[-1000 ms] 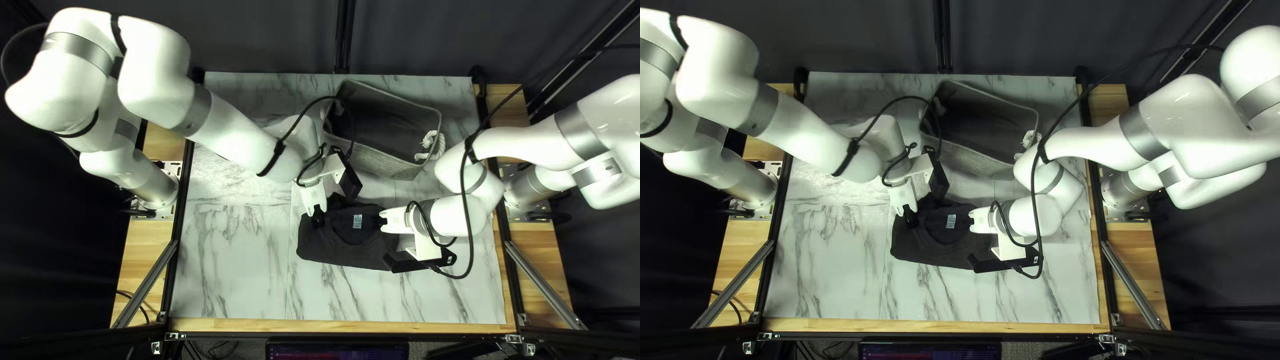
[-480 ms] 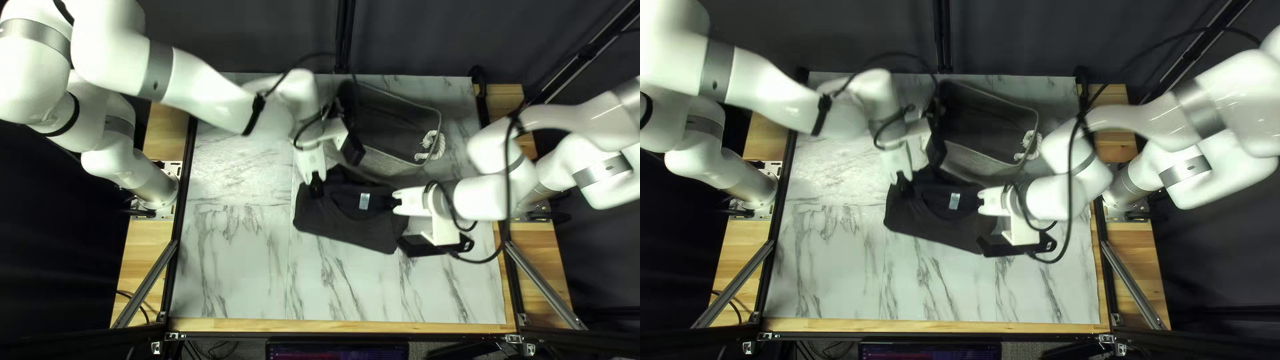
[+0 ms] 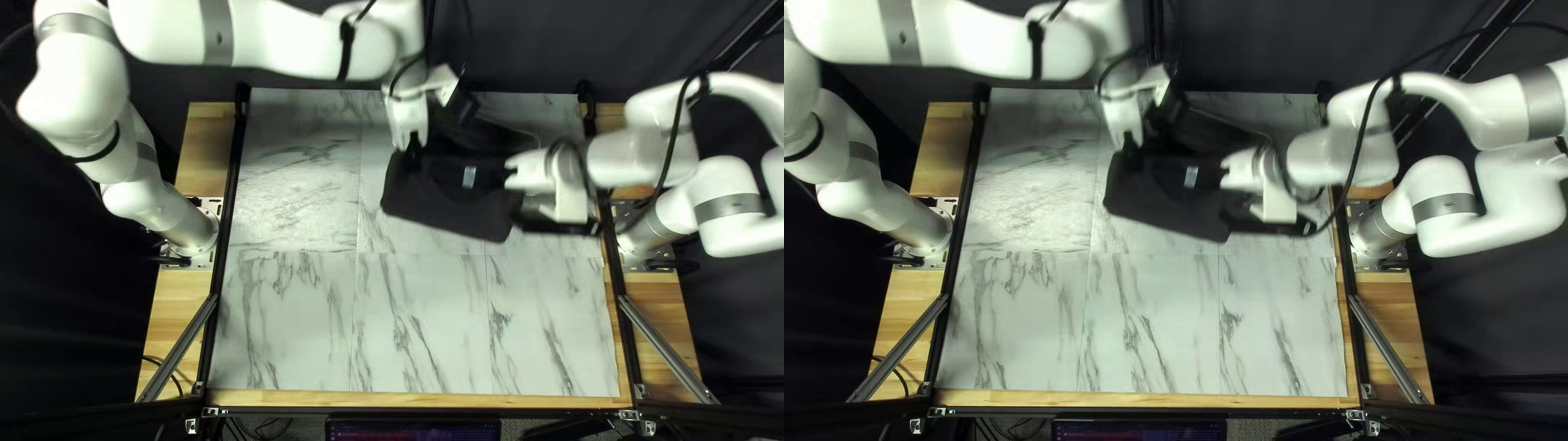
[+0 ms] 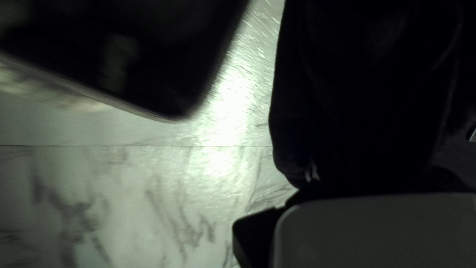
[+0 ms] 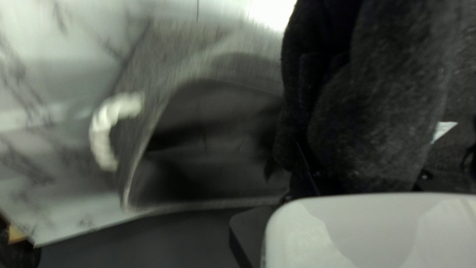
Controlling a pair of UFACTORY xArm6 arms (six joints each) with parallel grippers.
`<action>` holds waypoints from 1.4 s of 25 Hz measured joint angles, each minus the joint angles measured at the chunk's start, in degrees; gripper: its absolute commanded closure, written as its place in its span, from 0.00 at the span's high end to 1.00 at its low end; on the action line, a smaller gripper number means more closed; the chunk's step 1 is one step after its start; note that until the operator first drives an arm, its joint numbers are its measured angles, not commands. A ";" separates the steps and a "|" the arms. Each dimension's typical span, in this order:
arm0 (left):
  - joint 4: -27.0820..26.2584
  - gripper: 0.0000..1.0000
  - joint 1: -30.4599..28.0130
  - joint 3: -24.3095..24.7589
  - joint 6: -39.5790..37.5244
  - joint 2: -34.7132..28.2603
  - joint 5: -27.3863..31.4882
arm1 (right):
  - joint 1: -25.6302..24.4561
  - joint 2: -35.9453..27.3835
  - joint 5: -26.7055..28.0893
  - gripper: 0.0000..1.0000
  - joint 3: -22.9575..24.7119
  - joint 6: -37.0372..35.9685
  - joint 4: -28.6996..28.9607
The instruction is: Pick up a folded sweatshirt and place it into a fabric basket
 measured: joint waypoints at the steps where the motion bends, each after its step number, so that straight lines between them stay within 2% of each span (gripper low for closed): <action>1: 0.26 0.00 0.78 -2.38 0.35 1.53 1.19 | -2.16 -0.45 -0.16 0.00 0.07 -2.60 1.57; 3: 0.66 0.00 2.13 -6.34 1.19 4.49 2.99 | -5.53 -1.07 -0.83 0.00 0.44 -6.53 4.11; 7: 0.99 0.00 3.63 -11.15 2.31 8.20 4.62 | -10.21 -1.95 -2.59 0.00 1.86 -12.40 7.87; 11: 1.19 0.00 4.93 -19.58 3.00 13.89 7.29 | -15.82 -1.69 -6.47 0.00 3.92 -19.53 12.95; 14: 1.38 0.00 5.74 -23.17 3.73 16.56 8.48 | -18.62 -0.80 -9.15 0.00 5.04 -23.06 15.72; 20: 1.83 0.00 6.23 -22.18 5.54 17.72 5.54 | -21.17 1.73 -13.06 0.00 6.25 -24.81 16.85; 27: 2.73 0.00 5.51 -19.28 7.05 18.81 0.43 | -21.49 4.65 -17.77 0.00 8.62 -21.14 13.89; 35: 3.76 0.00 4.90 -17.94 7.43 18.89 -1.15 | -20.28 6.86 -22.13 0.00 11.64 -15.54 10.10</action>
